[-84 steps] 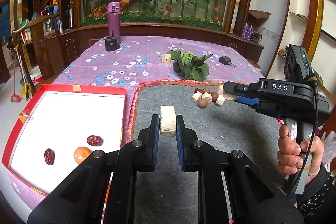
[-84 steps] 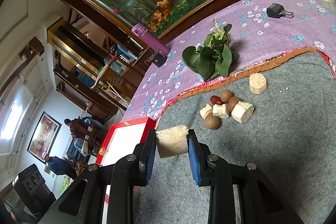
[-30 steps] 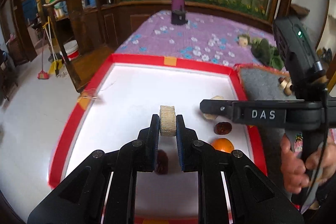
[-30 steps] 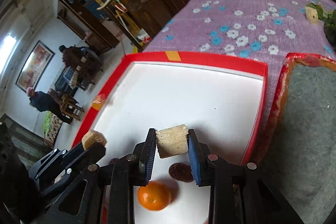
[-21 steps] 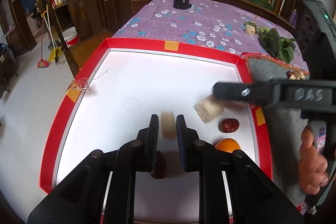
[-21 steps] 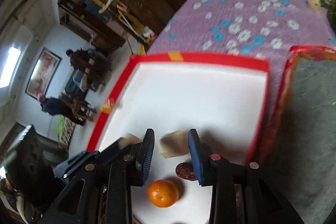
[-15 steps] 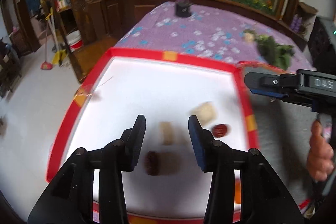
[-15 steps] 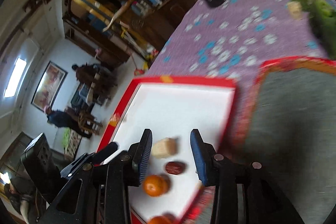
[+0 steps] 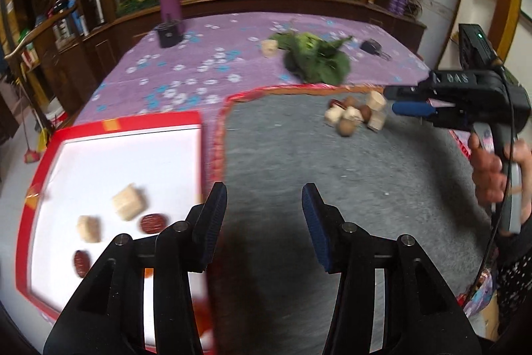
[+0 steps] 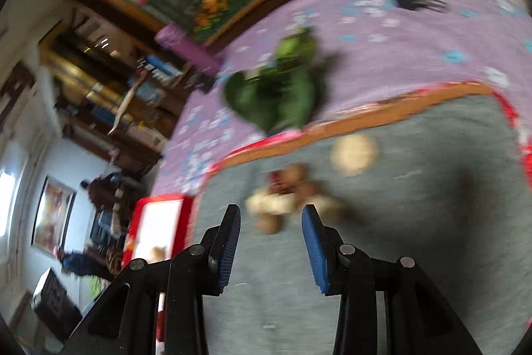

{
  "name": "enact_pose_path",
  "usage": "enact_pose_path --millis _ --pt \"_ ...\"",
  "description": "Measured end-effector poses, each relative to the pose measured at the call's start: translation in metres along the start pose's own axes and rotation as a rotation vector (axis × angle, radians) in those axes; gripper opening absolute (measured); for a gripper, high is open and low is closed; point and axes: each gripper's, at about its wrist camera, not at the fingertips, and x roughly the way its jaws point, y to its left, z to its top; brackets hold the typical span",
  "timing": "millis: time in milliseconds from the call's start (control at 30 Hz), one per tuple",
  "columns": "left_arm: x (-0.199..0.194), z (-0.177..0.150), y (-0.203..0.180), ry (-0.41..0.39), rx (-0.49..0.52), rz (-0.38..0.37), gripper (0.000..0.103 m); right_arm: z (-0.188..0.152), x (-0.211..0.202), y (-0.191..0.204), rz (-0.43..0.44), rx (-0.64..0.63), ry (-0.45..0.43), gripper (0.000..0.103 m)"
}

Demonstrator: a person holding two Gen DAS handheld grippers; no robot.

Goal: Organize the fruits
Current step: 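Grasp a round pale piece with the right gripper while the left gripper grasps a pale cube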

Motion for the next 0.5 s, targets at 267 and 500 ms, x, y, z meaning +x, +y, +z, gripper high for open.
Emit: enact_pose_path --millis 267,500 --pt "0.017 0.020 -0.052 0.029 0.073 -0.019 0.047 0.043 0.003 -0.041 -0.077 0.121 -0.002 0.038" --pt "0.040 0.035 -0.098 0.038 0.159 -0.080 0.047 0.041 0.022 -0.048 -0.088 0.061 0.060 0.038"
